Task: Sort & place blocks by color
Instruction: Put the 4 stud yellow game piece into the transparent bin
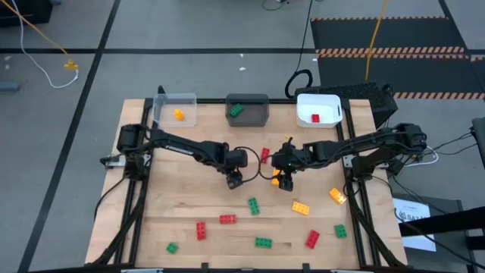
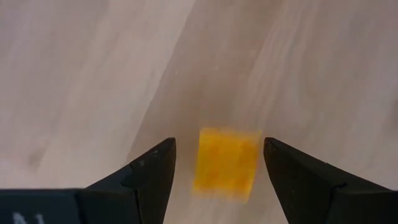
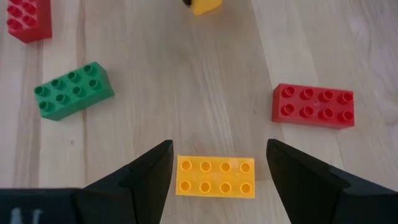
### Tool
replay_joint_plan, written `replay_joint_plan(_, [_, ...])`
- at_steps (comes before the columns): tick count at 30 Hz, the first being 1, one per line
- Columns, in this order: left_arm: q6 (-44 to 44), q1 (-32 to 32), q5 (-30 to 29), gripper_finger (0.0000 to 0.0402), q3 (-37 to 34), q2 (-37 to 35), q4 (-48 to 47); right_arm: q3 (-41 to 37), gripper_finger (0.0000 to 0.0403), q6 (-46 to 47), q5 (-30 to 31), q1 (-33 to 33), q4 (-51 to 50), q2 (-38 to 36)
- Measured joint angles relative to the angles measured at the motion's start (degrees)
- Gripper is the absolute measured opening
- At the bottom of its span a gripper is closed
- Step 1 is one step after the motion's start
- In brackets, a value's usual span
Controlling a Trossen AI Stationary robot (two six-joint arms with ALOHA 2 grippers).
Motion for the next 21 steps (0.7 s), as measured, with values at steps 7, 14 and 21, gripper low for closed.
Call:
replay_joint_plan(7, [0.1, -0.9, 0.1, 0.0243, 0.0, 2.0, -0.5, 0.0, 0.0251, 0.0, 0.0, 0.0, -0.6, 0.0])
replay_joint_plan(14, [2.2, -1.1, -1.5, 0.0243, 0.3, 3.0, -1.9, 0.0, 0.0251, 0.0, 0.1, 0.0, -0.7, 0.0])
replay_joint_plan(21, [4.8, -1.0, -1.7, 0.0173, 0.6, 2.8, -1.2, 0.0, 0.0251, 0.0, 0.1, 0.0, -0.5, 0.0])
